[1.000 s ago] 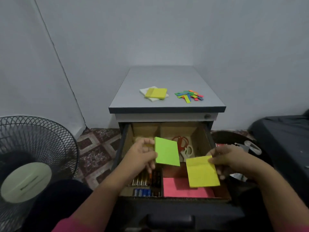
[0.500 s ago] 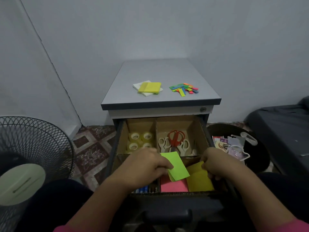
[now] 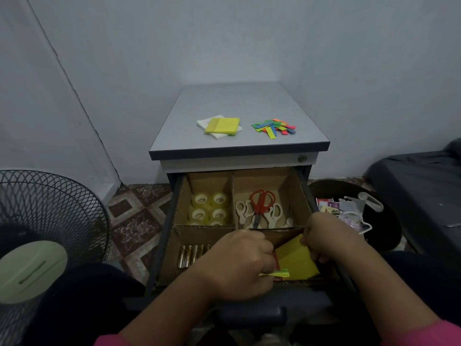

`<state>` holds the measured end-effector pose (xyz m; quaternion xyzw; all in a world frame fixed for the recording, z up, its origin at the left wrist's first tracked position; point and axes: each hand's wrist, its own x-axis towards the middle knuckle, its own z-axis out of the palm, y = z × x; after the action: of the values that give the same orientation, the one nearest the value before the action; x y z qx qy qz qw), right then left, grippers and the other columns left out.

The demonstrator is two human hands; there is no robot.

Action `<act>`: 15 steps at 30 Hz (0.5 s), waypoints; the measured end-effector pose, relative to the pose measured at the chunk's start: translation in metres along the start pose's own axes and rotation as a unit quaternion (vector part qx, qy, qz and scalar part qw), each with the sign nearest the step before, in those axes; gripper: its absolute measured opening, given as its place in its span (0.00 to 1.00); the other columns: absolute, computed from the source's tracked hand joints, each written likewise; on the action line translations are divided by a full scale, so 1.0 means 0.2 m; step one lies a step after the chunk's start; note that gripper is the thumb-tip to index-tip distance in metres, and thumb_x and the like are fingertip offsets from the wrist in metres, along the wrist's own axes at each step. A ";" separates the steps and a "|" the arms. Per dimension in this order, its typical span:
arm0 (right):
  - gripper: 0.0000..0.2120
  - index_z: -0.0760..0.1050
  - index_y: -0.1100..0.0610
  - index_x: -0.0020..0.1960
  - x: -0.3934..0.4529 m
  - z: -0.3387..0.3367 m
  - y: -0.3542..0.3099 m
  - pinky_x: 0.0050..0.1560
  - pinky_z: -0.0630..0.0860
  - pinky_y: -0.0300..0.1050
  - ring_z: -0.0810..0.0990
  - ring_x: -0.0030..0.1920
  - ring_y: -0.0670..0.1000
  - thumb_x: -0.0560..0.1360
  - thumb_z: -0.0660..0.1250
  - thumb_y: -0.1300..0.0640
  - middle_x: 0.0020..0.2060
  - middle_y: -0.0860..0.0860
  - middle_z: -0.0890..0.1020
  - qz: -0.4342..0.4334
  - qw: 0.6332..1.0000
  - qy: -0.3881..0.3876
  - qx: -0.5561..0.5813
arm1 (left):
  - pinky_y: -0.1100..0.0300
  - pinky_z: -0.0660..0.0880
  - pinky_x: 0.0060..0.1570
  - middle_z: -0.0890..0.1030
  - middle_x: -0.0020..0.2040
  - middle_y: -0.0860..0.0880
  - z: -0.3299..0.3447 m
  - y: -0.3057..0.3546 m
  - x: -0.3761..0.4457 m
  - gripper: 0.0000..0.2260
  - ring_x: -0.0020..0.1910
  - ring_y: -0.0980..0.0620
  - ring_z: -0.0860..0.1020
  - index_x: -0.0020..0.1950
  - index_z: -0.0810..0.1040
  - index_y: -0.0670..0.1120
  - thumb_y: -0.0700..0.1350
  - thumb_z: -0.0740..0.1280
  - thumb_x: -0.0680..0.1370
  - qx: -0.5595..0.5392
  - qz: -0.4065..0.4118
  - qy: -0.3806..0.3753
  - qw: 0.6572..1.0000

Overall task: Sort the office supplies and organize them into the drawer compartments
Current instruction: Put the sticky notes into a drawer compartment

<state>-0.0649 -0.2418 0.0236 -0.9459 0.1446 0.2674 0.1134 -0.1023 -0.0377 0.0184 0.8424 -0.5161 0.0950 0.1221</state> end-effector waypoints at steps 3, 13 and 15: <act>0.05 0.78 0.60 0.49 0.00 0.02 0.00 0.46 0.82 0.48 0.85 0.42 0.54 0.73 0.69 0.62 0.42 0.56 0.84 -0.016 0.999 0.039 0.005 | 0.58 0.73 0.31 0.72 0.30 0.51 0.05 -0.02 0.01 0.09 0.32 0.52 0.70 0.31 0.78 0.46 0.46 0.65 0.70 0.026 -0.023 -0.015 0.999; 0.15 0.63 0.56 0.33 -0.03 0.07 -0.03 0.37 0.70 0.42 0.75 0.40 0.52 0.76 0.62 0.64 0.31 0.51 0.68 -0.031 0.992 0.113 -0.047 | 0.48 0.75 0.49 0.79 0.44 0.45 0.14 -0.05 0.08 0.10 0.48 0.45 0.76 0.47 0.82 0.43 0.46 0.63 0.78 0.094 -0.109 -0.179 0.973; 0.15 0.63 0.56 0.33 -0.03 0.08 -0.04 0.40 0.70 0.41 0.76 0.41 0.53 0.76 0.60 0.65 0.31 0.50 0.67 -0.038 0.990 0.127 -0.049 | 0.49 0.72 0.54 0.80 0.45 0.44 0.14 -0.06 0.08 0.11 0.50 0.45 0.75 0.50 0.82 0.44 0.49 0.64 0.78 0.089 -0.120 -0.217 0.965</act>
<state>-0.0755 -0.2286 0.0149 -0.9815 0.1084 0.1471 0.0575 -0.0835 -0.0546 -0.0060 0.9062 -0.4146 -0.0597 -0.0576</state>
